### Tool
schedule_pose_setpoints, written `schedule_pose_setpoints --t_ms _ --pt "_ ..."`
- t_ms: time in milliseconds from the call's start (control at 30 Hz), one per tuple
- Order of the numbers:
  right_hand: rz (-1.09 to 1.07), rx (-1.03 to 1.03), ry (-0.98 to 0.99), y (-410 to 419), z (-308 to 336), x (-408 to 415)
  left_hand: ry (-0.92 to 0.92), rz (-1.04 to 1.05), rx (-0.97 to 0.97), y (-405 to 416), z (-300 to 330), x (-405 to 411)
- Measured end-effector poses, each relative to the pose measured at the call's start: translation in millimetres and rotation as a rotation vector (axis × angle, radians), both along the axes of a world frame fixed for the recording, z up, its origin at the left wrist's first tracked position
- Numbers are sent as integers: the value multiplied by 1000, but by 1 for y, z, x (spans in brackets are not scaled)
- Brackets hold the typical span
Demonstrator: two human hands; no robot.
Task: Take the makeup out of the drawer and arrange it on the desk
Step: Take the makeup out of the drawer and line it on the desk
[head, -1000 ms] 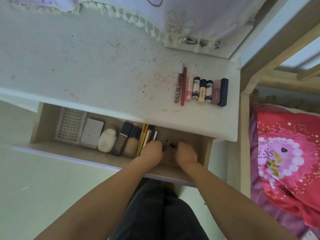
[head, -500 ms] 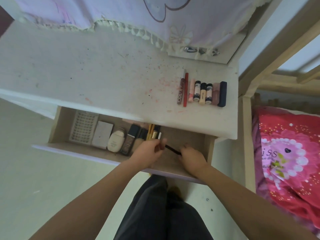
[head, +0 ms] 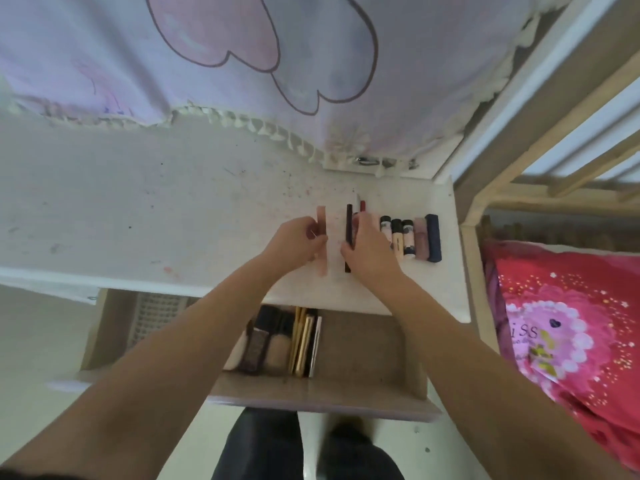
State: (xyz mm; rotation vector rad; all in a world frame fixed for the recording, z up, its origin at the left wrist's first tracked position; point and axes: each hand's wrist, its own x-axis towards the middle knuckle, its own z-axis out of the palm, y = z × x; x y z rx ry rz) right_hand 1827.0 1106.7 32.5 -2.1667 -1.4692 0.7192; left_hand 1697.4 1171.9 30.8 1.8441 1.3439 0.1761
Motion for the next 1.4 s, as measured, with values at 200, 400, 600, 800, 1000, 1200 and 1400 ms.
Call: schedule_pose_setpoints --t_ms 200,400,600,800,1000,1200,1400 --pt "-127 -110 -164 35 -20 -7 54 -65 -54 41 -21 30" --pt "-46 -51 -284 20 -8 -2 -2 -129 -136 36 -24 37" --pt "121 -45 -13 -59 -15 -24 -192 -143 -218 -32 -21 -32" --pt "38 48 1 -100 -57 -62 173 -167 -205 -119 -88 -75" --pt "119 -140 -163 -120 -107 -70 523 -177 -68 -135 -132 -53" --pt "-72 -486 50 -110 -150 -77 599 -245 29 -134 -151 -39" --pt "-46 -553 15 -99 -151 -78 473 -233 -47 -132 -137 -55"
